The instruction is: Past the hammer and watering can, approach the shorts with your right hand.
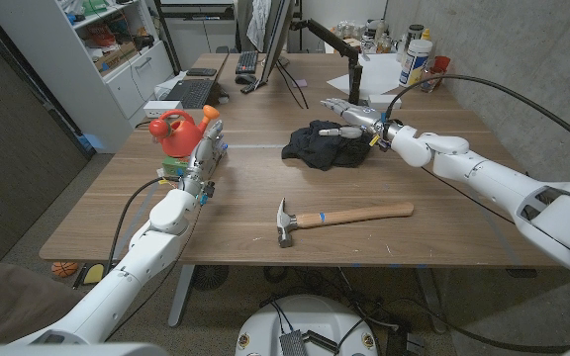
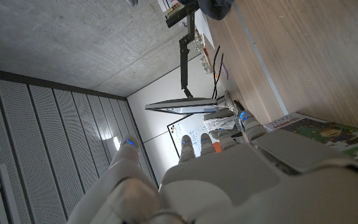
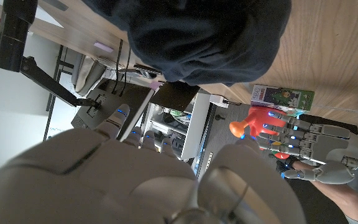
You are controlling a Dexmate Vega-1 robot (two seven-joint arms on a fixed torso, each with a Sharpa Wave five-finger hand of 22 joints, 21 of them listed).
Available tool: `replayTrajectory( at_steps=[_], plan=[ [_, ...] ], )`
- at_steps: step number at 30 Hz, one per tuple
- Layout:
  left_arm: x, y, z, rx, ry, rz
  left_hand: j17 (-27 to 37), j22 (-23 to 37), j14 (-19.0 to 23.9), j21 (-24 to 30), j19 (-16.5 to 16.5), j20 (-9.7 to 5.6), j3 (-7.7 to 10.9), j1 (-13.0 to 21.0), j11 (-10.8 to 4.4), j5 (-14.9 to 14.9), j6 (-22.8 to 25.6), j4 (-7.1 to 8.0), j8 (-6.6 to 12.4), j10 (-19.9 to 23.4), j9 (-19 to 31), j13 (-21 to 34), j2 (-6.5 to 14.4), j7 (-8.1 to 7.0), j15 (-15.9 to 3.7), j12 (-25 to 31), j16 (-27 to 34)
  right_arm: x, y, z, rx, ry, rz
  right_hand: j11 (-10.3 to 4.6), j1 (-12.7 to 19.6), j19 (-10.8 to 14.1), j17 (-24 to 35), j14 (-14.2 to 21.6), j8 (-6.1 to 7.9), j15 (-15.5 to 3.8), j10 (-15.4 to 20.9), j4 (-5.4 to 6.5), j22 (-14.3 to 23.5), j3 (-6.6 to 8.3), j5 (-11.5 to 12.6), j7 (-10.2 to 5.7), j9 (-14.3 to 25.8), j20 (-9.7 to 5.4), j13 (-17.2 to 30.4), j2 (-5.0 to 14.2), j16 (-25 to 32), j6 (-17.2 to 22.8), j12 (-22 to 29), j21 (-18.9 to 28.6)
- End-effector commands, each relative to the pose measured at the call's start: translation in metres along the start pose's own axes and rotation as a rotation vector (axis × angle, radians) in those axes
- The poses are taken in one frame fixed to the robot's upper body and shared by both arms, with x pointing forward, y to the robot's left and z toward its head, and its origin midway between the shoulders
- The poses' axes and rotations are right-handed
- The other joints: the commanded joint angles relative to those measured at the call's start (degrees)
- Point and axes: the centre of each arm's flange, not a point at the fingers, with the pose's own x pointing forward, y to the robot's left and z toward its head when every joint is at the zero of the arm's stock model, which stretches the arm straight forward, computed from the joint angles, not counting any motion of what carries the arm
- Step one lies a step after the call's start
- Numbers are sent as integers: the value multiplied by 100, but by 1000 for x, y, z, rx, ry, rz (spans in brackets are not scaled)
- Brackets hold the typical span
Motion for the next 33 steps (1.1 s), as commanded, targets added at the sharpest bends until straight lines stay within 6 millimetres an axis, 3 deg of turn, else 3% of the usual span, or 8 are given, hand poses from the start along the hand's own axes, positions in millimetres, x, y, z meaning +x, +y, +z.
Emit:
replayTrajectory(
  at_steps=[1,4,33],
  plan=[
    [0,-1,-1,4,8,-1,16,4,-118,35,5,31,-14,0,1,33,16,-10,41,7,16,15,-31,11,0,32,9,2,7,-6,-2,10,3,-16,18,16,9,-97,53,-74,16,-12,13,3,42,-33,17,-11,17,41,31,40,29,33],
    [0,-1,-1,7,10,-2,16,4,-114,36,5,31,-14,0,2,33,18,-9,41,7,16,15,-30,12,0,33,11,3,8,-7,-4,12,6,-16,24,17,9,-97,109,-73,29,-17,13,5,40,-90,16,-10,17,54,29,193,37,31],
    [6,-4,-1,6,16,-11,16,5,-124,37,9,31,-15,-2,-5,34,20,-9,39,5,16,14,-27,15,5,35,13,10,23,-4,17,8,23,-23,54,8,7,-111,64,-78,-2,-30,13,25,33,-67,14,-7,17,111,21,118,30,23]
  ],
)
